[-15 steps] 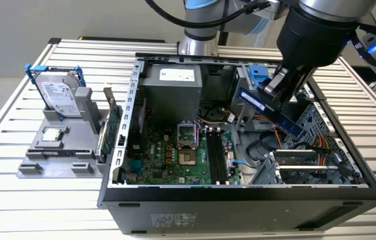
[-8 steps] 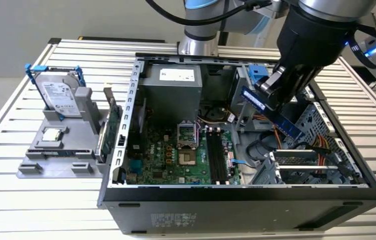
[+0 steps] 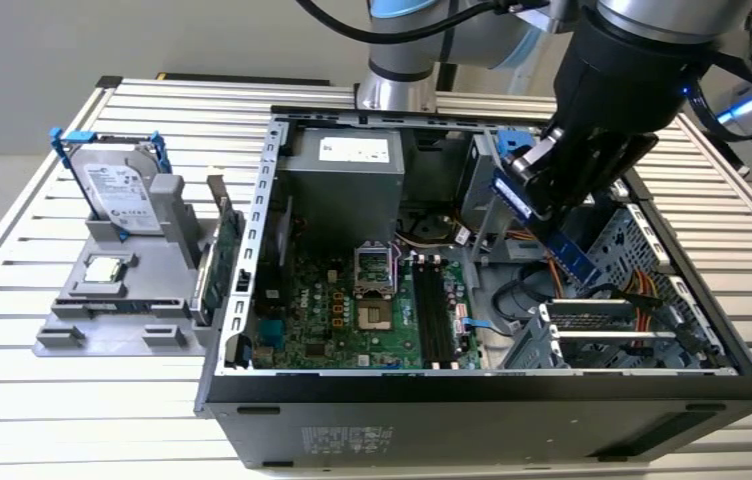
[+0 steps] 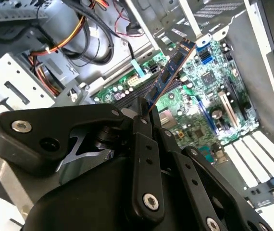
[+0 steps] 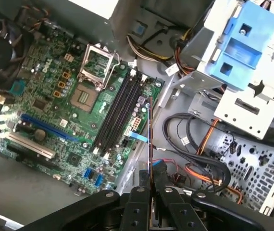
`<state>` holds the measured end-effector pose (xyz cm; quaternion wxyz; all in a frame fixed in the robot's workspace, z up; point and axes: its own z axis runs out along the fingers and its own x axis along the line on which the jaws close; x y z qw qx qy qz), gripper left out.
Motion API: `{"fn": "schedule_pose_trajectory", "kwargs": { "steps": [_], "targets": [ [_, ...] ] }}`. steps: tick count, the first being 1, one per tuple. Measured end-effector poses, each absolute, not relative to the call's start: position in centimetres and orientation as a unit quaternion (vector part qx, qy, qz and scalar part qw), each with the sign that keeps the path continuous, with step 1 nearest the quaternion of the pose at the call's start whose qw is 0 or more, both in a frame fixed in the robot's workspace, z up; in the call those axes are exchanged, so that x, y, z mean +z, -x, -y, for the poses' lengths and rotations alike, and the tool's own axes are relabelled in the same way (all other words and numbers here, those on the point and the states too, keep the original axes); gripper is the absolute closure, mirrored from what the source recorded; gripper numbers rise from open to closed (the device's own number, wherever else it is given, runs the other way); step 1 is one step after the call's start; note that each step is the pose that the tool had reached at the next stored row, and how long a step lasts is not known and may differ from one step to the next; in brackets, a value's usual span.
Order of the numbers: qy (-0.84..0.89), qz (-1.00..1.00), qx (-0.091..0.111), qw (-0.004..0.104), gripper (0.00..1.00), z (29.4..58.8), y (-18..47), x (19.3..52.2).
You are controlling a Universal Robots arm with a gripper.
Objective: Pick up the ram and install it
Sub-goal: 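Insert the ram into the slot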
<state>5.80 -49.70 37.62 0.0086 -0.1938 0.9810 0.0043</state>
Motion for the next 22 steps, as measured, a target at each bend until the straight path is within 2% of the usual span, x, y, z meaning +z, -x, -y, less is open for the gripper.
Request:
{"fn": "schedule_pose_trajectory", "kwargs": {
  "steps": [22],
  "targets": [
    [0.092,-0.996,0.003,0.009,1.0,49.69,-5.8,36.75]
  ]
}}
